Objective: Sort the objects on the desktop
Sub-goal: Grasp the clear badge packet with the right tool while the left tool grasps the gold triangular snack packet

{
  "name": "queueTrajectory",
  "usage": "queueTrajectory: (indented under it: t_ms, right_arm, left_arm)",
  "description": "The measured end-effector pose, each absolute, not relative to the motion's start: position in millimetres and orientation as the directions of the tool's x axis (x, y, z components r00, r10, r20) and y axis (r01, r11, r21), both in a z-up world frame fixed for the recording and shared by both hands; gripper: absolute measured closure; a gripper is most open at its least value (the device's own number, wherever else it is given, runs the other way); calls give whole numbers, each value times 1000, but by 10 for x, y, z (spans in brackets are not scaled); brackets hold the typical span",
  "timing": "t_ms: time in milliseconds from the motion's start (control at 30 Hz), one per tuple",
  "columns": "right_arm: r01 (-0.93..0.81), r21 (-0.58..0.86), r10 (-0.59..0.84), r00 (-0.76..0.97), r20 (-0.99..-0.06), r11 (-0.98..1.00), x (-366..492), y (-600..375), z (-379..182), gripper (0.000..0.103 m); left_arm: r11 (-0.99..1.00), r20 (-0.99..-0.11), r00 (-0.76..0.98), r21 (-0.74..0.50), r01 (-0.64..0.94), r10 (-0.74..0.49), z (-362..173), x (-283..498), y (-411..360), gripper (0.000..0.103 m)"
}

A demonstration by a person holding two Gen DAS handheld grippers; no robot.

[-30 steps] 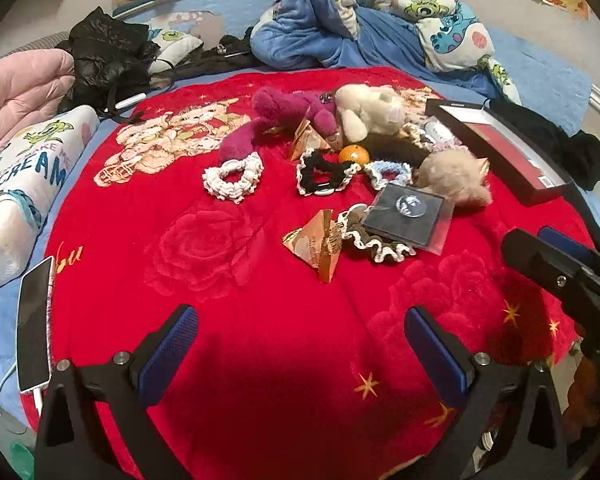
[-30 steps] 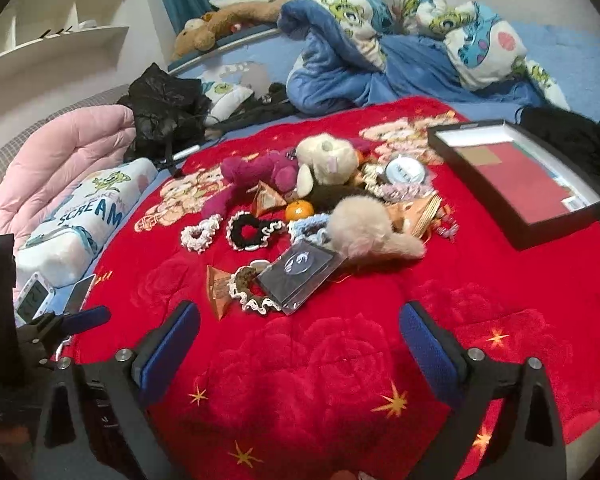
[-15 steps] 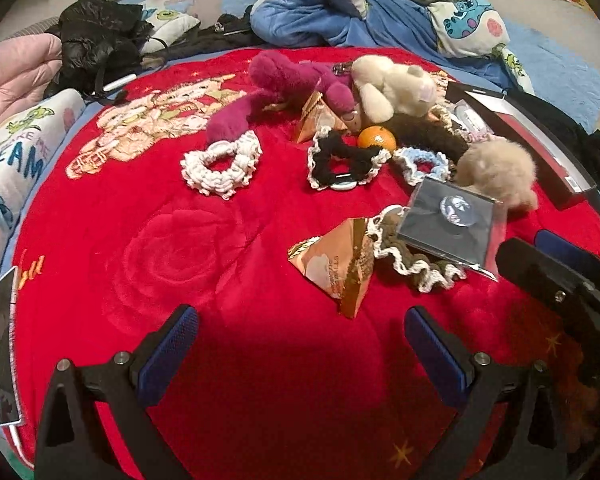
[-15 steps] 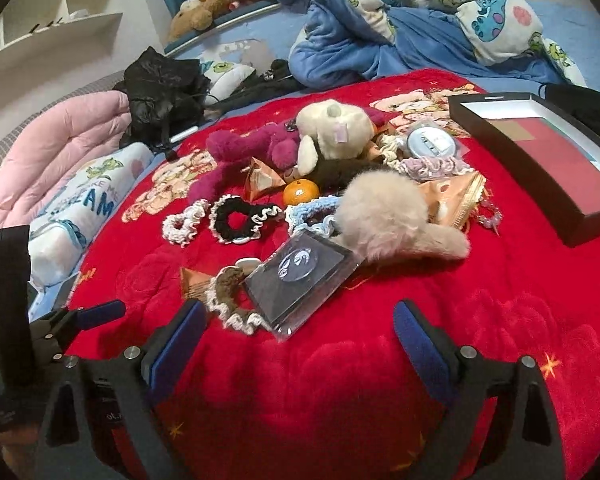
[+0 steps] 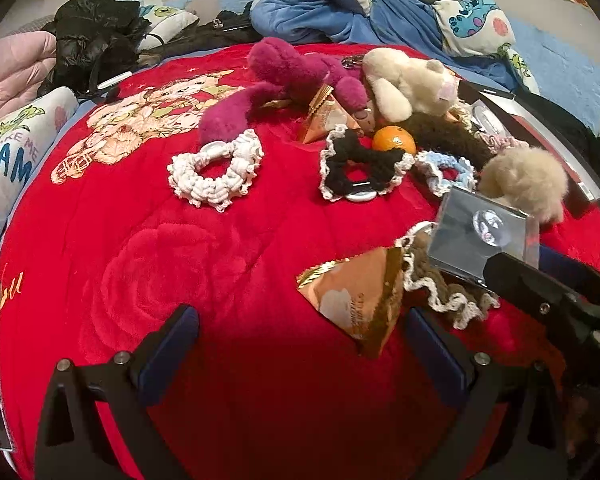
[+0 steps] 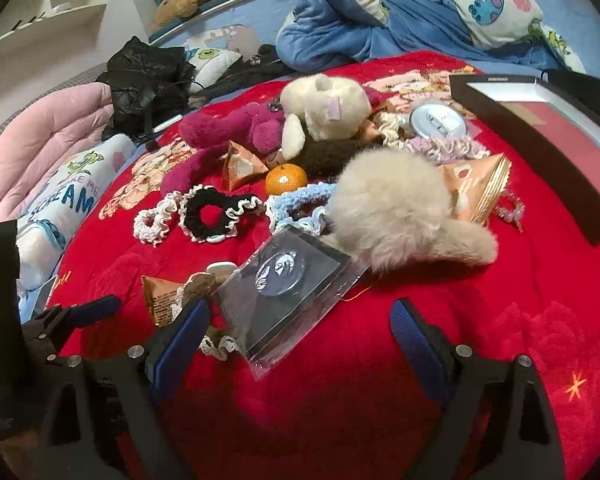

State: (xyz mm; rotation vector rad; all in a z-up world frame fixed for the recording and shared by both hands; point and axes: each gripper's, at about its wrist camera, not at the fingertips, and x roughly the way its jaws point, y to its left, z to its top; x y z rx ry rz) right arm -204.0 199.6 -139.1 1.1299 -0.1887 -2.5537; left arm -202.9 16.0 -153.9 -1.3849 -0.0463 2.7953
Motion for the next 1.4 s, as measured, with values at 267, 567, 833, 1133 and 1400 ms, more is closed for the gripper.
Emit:
queueTrajectory:
  t_ms: [267, 567, 833, 1133, 1400]
  right_arm:
    - [270, 289, -395, -622, -676, -919, -2105, 1932, -1432, 20]
    - [302, 306, -430, -606, -669, -903, -2106, 1873, -1472, 50]
    - [356, 322, -478, -595, -646, -877, -2061, 1852, -1433, 82]
    - [393, 317, -503, -601, -622, -863, -1983, 1812, -1349, 91]
    - [394, 304, -495, -618, -611, -867, -1908, 1815, -1255, 91]
  left_arm:
    - [-999, -793, -609, -28, -14, 31, -1584, -2110, 168, 0]
    - [-999, -785, -618, -24, -24, 34, -1586, -2097, 189, 1]
    - [-998, -771, -633, -40, -58, 68, -1548, -2036, 220, 47]
    - [-996, -765, -638, -69, -54, 88, -1514, -1981, 145, 53]
    - [-997, -752, -654, -76, -33, 79, -1415, -1844, 68, 53]
